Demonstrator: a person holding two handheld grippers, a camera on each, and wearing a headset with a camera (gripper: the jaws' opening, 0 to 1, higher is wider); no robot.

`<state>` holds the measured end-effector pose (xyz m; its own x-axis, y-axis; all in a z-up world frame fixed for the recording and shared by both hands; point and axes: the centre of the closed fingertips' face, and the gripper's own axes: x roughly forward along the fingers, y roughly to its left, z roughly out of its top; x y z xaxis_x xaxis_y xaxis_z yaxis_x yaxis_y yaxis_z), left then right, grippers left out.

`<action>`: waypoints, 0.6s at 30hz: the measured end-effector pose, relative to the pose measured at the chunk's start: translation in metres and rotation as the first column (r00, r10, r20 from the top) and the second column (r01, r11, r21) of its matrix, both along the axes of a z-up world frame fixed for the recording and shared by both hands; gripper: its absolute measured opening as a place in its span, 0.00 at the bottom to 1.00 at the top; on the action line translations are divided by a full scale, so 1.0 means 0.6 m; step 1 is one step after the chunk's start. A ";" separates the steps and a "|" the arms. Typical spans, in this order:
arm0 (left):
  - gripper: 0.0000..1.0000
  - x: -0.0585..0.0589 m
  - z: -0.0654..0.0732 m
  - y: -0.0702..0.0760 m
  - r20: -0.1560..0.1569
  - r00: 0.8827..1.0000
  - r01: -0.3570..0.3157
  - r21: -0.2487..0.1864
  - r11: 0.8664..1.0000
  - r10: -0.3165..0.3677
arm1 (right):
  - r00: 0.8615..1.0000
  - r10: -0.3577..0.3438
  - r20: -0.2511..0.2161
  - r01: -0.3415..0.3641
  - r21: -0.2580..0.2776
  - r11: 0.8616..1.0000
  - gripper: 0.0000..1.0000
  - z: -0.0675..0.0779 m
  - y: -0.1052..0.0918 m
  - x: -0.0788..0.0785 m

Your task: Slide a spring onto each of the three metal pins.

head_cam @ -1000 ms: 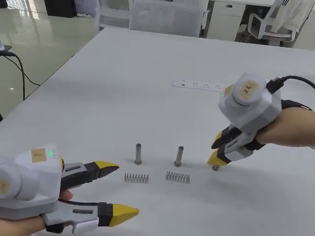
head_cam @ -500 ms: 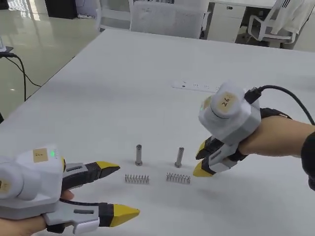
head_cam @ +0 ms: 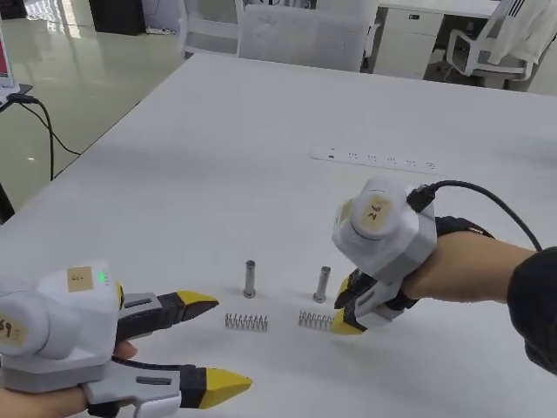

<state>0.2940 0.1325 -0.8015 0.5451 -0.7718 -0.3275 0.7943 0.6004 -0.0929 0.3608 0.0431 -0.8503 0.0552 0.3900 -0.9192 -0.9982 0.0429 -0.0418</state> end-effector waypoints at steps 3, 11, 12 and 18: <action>0.56 -0.001 -0.001 0.001 -0.003 1.000 -0.002 0.003 1.000 0.002 | 1.000 0.002 -0.004 -0.002 -0.008 1.000 0.15 -0.006 0.000 -0.001; 0.56 -0.001 0.000 -0.001 -0.002 1.000 0.004 0.006 1.000 -0.004 | 1.000 0.016 -0.004 -0.016 -0.031 0.999 0.12 -0.018 -0.002 0.001; 0.56 -0.001 0.000 -0.002 -0.001 1.000 0.005 0.007 1.000 -0.005 | 1.000 0.018 -0.003 -0.018 -0.034 0.999 0.12 -0.020 -0.002 0.001; 0.56 0.000 0.002 -0.004 0.002 1.000 0.008 0.007 1.000 -0.008 | 1.000 0.021 -0.017 -0.021 -0.043 0.999 0.08 -0.029 -0.004 -0.003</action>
<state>0.2937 0.1302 -0.8004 0.5392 -0.7741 -0.3317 0.7995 0.5943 -0.0873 0.3591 0.0407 -0.8680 0.0317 0.3507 -0.9359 -0.9994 0.0206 -0.0262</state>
